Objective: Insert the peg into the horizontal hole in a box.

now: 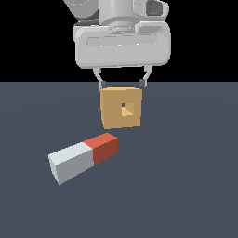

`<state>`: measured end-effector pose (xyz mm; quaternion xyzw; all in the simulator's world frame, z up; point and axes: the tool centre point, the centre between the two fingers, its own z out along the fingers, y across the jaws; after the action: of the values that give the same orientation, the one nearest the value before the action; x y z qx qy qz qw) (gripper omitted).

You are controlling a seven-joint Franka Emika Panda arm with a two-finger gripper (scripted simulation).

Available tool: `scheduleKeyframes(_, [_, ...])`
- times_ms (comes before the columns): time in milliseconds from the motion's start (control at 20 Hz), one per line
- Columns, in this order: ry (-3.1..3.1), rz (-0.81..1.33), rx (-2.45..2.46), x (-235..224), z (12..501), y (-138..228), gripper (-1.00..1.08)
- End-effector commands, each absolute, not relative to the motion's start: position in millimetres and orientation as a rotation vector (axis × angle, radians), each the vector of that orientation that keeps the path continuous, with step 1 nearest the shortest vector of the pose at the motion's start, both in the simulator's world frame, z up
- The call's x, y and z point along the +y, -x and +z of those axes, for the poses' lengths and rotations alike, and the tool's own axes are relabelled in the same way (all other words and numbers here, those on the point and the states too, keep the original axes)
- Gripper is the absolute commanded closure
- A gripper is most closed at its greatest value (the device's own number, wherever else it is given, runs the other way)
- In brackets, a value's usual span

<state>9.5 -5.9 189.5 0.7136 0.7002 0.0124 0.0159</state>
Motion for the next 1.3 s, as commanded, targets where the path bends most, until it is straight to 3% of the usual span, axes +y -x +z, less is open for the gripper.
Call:
scheduleKeyframes(0, [-2.22,0.039,2.178,-6.0,189.5,-9.5,-0.92])
scheduleKeyframes(650, [-2.399,0.03,1.988,-30.2,164.9,10.7,-0.92])
scheduleKeyframes(1250, [-2.756,0.01,1.486,-70.6,106.9,73.3,-0.92])
